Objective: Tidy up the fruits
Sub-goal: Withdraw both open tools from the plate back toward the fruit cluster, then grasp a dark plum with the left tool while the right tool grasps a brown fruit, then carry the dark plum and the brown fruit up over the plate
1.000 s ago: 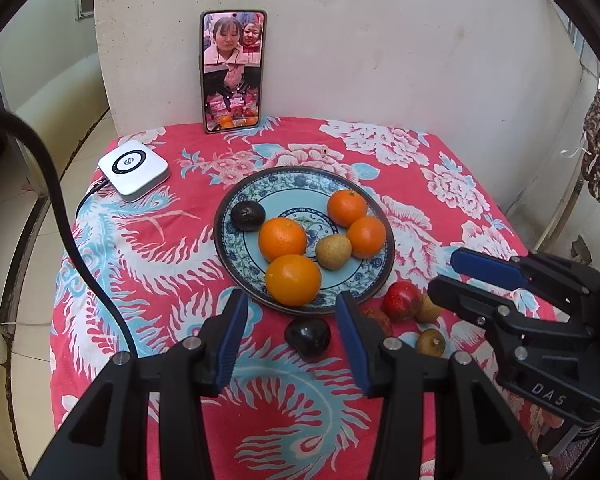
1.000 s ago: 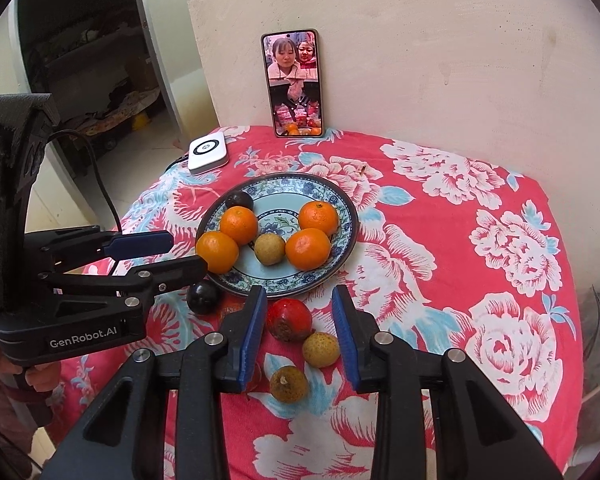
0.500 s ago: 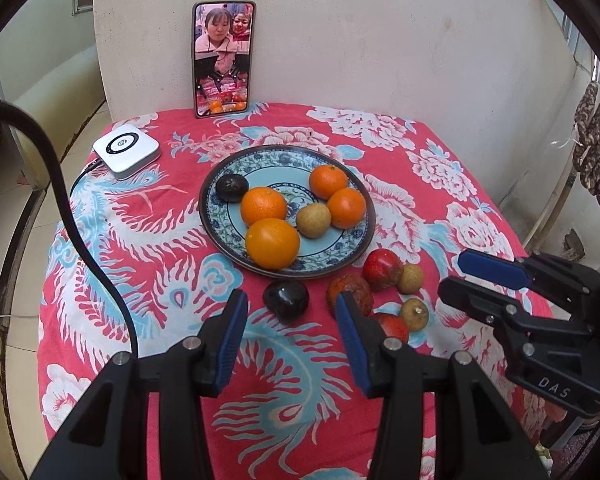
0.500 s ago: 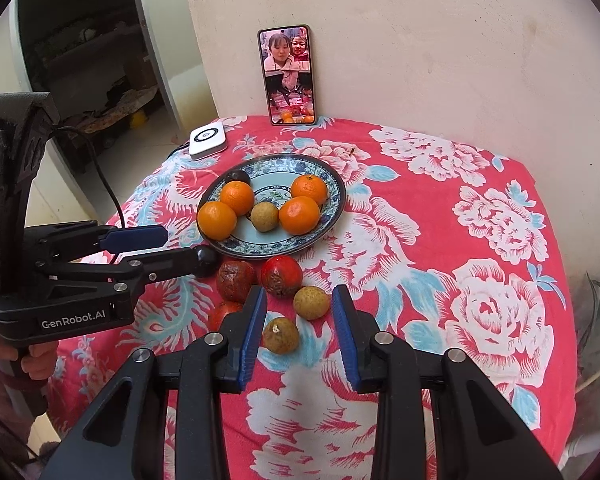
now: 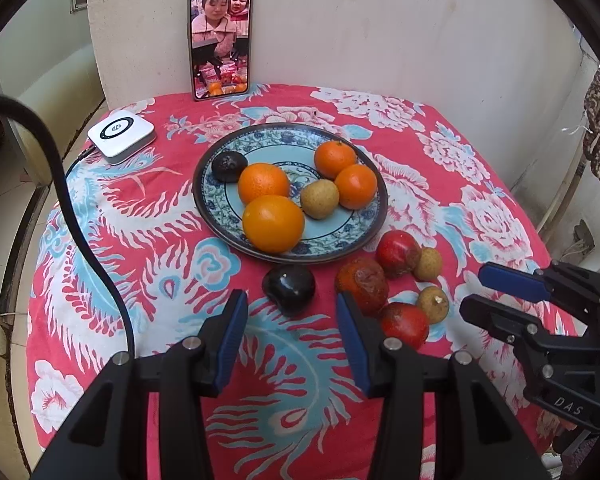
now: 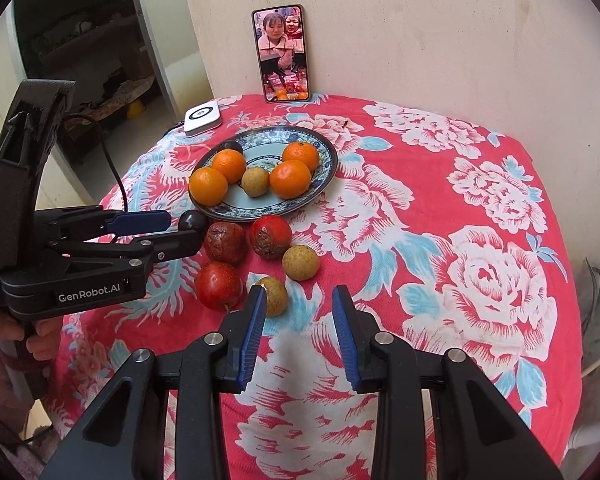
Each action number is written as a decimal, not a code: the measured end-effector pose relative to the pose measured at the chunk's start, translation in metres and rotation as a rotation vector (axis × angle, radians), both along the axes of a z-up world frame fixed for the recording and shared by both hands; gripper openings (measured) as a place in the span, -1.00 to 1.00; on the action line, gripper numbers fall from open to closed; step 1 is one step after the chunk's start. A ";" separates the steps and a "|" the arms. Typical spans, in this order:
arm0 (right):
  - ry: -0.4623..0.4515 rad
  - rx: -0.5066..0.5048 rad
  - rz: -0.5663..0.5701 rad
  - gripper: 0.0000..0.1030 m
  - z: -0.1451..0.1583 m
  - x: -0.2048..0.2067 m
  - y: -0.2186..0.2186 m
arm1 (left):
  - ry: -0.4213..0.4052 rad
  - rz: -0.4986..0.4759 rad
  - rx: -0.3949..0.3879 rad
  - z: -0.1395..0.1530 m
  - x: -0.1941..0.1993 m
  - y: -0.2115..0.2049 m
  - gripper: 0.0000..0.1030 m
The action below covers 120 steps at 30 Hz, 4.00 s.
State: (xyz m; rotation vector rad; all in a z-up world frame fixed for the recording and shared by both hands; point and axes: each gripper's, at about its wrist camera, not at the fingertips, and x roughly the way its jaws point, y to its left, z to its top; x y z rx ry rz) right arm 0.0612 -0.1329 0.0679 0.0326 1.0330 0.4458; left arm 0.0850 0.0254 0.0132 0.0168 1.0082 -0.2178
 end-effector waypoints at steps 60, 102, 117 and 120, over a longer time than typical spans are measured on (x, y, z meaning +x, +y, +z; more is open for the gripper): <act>-0.058 0.034 0.029 -0.52 0.008 0.000 0.022 | -0.068 0.040 -0.052 0.020 -0.017 0.009 -0.42; -0.136 0.001 0.092 -0.52 0.033 0.092 0.053 | -0.139 0.061 0.011 0.048 0.063 0.011 -0.42; -0.084 -0.027 0.091 -0.52 0.008 0.138 0.055 | -0.081 0.046 0.009 0.024 0.107 0.011 -0.42; -0.075 -0.023 0.097 -0.51 0.004 0.144 0.056 | -0.074 0.043 0.008 0.021 0.110 0.012 -0.42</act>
